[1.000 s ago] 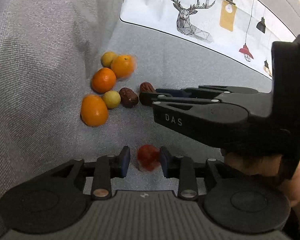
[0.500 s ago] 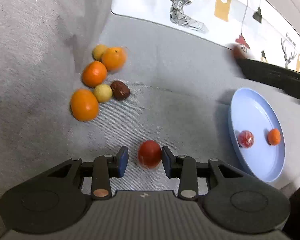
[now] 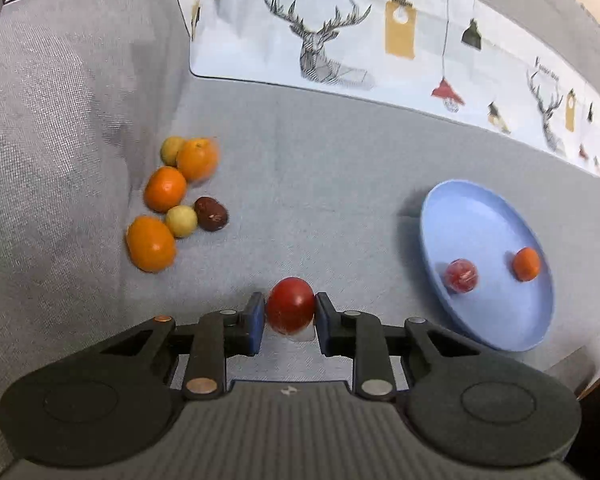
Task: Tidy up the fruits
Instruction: 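Carry the tomato with the left gripper while the right carries the date toward the plate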
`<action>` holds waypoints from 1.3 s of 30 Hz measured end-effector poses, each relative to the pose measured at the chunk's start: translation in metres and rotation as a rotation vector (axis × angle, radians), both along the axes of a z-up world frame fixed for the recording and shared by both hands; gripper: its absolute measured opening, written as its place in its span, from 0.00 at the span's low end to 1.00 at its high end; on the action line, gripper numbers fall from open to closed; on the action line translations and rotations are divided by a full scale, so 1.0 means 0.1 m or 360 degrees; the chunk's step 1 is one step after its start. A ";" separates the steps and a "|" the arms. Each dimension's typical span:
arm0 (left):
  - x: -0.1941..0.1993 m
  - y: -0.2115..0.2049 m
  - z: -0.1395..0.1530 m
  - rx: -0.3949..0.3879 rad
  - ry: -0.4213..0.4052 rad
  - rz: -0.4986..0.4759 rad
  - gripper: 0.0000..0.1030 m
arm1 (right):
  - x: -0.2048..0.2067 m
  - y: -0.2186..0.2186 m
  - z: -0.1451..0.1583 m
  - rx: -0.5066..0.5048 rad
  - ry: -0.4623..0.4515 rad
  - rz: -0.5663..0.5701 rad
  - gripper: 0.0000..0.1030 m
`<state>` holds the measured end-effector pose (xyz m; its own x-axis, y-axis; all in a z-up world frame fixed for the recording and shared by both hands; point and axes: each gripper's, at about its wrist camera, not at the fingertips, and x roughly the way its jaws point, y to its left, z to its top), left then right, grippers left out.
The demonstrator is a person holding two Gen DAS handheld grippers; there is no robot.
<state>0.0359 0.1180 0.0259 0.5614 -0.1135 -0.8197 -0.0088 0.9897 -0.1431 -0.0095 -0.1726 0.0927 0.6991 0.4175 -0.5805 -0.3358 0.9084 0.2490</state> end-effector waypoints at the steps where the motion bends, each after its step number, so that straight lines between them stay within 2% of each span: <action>1: 0.00 -0.01 0.01 -0.0040 -0.0008 0.0004 0.28 | 0.00 -0.04 -0.04 0.0002 0.0013 -0.0022 0.18; 3: -0.05 -0.03 0.05 -0.0115 -0.0052 -0.0005 0.28 | 0.01 -0.12 -0.15 0.0010 0.0033 -0.0061 0.18; 8: -0.22 -0.05 0.19 -0.0181 -0.0244 -0.0042 0.28 | 0.08 -0.27 -0.50 0.0025 0.0067 -0.0102 0.18; 11: -0.21 -0.03 0.20 -0.0218 -0.0257 -0.0031 0.28 | 0.15 -0.33 -0.63 0.0039 0.0103 -0.0104 0.18; 13: -0.19 -0.04 0.20 -0.0213 -0.0240 -0.0031 0.28 | 0.18 -0.36 -0.62 0.0076 0.0077 -0.0098 0.18; 19: -0.22 -0.10 0.22 -0.0145 -0.0268 -0.0027 0.28 | 0.25 -0.40 -0.69 0.0104 0.0085 -0.0099 0.18; 22: -0.25 -0.13 0.23 -0.0159 -0.0260 0.0020 0.28 | 0.26 -0.41 -0.68 0.0101 0.0084 -0.0102 0.18; 25: -0.33 -0.34 0.27 -0.0034 -0.0302 0.0004 0.28 | 0.26 -0.44 -0.68 0.0108 0.0084 -0.0120 0.18; 28: -0.43 -0.61 0.28 0.0060 -0.0354 -0.0048 0.28 | 0.25 -0.44 -0.70 0.0079 0.0086 -0.0133 0.18; 30: -0.51 -0.78 0.26 0.0034 -0.0395 -0.0075 0.28 | 0.23 -0.43 -0.70 0.0058 0.0077 -0.0135 0.18; 32: -0.58 -0.93 0.20 -0.0048 -0.0417 -0.0102 0.28 | 0.22 -0.43 -0.69 0.0042 0.0067 -0.0141 0.18; 33: -0.60 -1.02 0.16 -0.0029 -0.0428 -0.0135 0.28 | 0.21 -0.43 -0.68 0.0034 0.0063 -0.0146 0.18; 35: -0.68 -1.26 0.14 0.0141 -0.0510 -0.0247 0.28 | 0.20 -0.43 -0.68 0.0026 0.0061 -0.0156 0.18; 36: -0.72 -1.34 0.16 0.0176 -0.0558 -0.0298 0.28 | 0.20 -0.43 -0.69 0.0022 0.0060 -0.0160 0.18; 39: -0.77 -1.46 0.14 0.0181 -0.0634 -0.0363 0.28 | 0.19 -0.41 -0.69 -0.0002 0.0055 -0.0158 0.18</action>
<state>-0.0409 -0.0279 0.0404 0.8059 -0.1925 -0.5599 0.2444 0.9695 0.0184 0.0090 -0.2140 0.0235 0.7166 0.3464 -0.6054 -0.2354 0.9371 0.2577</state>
